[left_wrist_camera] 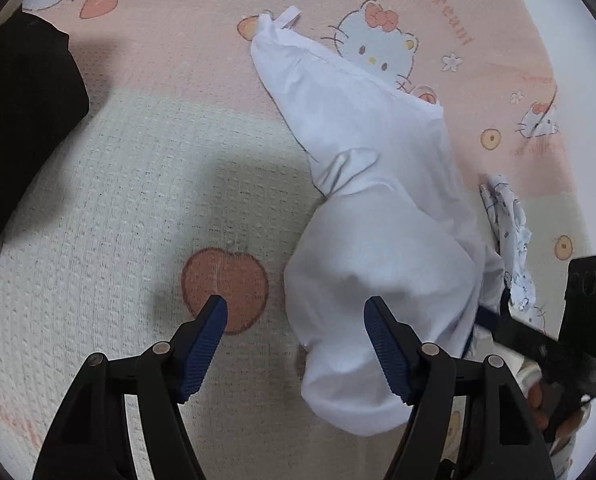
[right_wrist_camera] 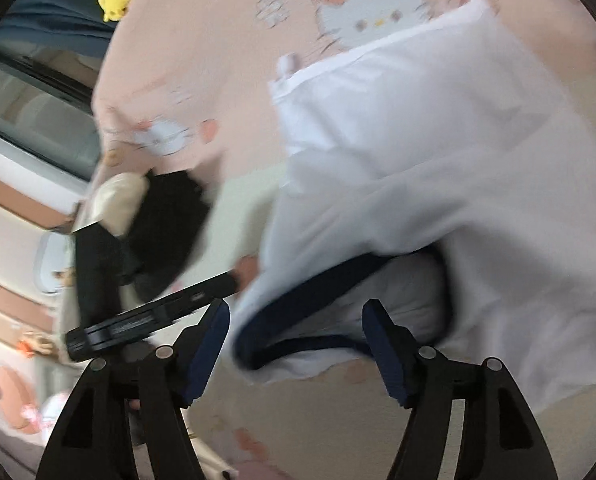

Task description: Fold clothes

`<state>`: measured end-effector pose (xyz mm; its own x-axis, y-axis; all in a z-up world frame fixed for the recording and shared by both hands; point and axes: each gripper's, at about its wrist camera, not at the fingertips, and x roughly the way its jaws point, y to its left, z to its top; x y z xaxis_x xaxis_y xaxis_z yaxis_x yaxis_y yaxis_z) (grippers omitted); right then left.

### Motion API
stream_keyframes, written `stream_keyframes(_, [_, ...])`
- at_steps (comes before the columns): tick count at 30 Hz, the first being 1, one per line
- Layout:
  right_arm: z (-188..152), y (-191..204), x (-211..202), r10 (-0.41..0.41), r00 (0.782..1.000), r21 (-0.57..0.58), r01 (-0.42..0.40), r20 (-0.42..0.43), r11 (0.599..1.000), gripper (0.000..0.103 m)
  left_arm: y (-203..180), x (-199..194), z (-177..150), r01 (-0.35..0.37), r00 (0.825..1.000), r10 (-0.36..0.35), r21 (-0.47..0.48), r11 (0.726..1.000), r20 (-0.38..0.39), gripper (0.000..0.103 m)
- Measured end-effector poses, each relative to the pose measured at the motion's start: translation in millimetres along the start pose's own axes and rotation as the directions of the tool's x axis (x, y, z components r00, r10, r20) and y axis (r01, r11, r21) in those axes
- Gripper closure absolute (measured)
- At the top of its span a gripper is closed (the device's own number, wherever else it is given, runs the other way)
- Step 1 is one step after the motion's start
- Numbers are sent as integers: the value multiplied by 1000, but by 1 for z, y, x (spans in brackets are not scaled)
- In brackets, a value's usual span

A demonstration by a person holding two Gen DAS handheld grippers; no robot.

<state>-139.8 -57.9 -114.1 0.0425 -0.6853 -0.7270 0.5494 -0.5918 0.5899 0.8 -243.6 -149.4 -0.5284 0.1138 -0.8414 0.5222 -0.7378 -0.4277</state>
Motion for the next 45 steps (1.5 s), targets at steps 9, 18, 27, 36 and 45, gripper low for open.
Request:
stream_keyframes(9, [-19,-26,-50,-320,944,-88,326,80,941,35,-38,-19,-23,-111,993,104,156,982,53,34])
stream_keyframes(18, [-11,-16,-17,-466,879,-122,476,100,871,35,-75,-1,-41,-192,981,183,278,941,59,34])
stream_keyframes(27, [-2,-22,12,-560,826,-141,564,71,814,42,-89,-8,-47,-150,989,145,307,940,40,34])
stream_keyframes(36, [-2,-31,27,-672,735,-148,677,90,721,89,-106,20,-68,-306,952,278,441,844,129,37])
stream_keyframes(45, [-11,-48,-13,-783,616,-37,787,85,616,94,-97,23,-64,-283,959,268,435,855,97,74])
